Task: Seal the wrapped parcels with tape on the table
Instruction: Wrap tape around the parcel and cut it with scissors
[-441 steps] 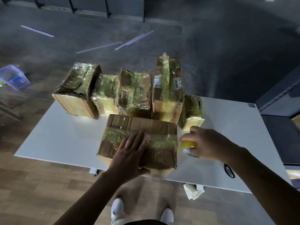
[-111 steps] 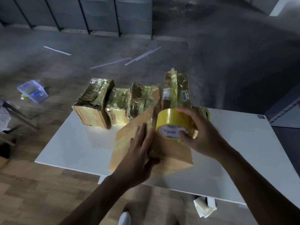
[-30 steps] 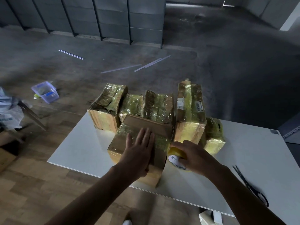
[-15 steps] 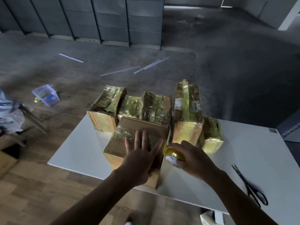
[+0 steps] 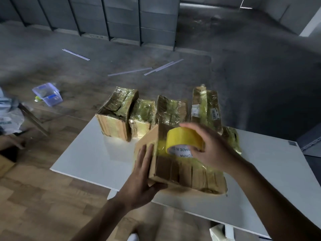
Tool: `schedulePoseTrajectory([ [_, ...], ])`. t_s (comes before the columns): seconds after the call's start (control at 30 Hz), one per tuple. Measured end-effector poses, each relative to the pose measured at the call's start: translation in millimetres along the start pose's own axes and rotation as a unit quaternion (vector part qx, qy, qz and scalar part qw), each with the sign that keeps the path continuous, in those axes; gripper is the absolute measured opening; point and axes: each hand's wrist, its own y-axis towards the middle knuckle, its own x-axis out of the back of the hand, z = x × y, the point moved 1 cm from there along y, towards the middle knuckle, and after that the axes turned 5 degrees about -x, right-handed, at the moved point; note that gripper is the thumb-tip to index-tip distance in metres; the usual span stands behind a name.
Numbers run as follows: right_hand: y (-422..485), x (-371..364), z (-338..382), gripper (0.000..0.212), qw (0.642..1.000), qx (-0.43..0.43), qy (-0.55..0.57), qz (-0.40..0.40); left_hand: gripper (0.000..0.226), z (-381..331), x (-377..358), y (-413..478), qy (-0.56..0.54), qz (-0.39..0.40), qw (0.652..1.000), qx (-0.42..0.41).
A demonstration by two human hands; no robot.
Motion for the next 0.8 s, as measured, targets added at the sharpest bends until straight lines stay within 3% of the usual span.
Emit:
schedulePoseTrajectory([
  [0.17,-5,-51,-4,0.072,0.997,-0.028,0.068,0.037,0.109,45,-10,-16,-0.07,-0.002,0.995,0.064],
  [0.3,14,-69,6,0.074,0.997,-0.021,0.013,0.071,0.114,70,-9,-18,-0.122,0.027,0.983,0.134],
  [0.37,21,-72,6,0.071,0.995,-0.044,-0.01,0.089,0.103,83,-16,-19,-0.155,0.038,0.972,0.174],
  [0.47,20,-69,-11,0.06,0.991,-0.075,-0.053,0.099,0.061,120,-30,-46,-0.122,0.024,0.96,0.25],
  [0.53,18,-65,-25,0.056,0.986,-0.098,-0.085,0.102,0.067,137,-38,-76,-0.045,0.078,0.958,0.272],
  [0.6,20,-65,-30,0.054,0.986,-0.103,-0.084,0.099,0.067,138,-39,-86,-0.03,0.025,0.967,0.253],
  [0.7,22,-72,-22,0.054,0.988,-0.077,-0.094,0.092,0.047,104,-22,-52,-0.015,-0.134,0.973,0.189],
  [0.8,21,-72,-24,0.055,0.989,-0.081,-0.094,0.084,0.049,59,-6,-1,0.017,-0.139,0.983,0.115],
])
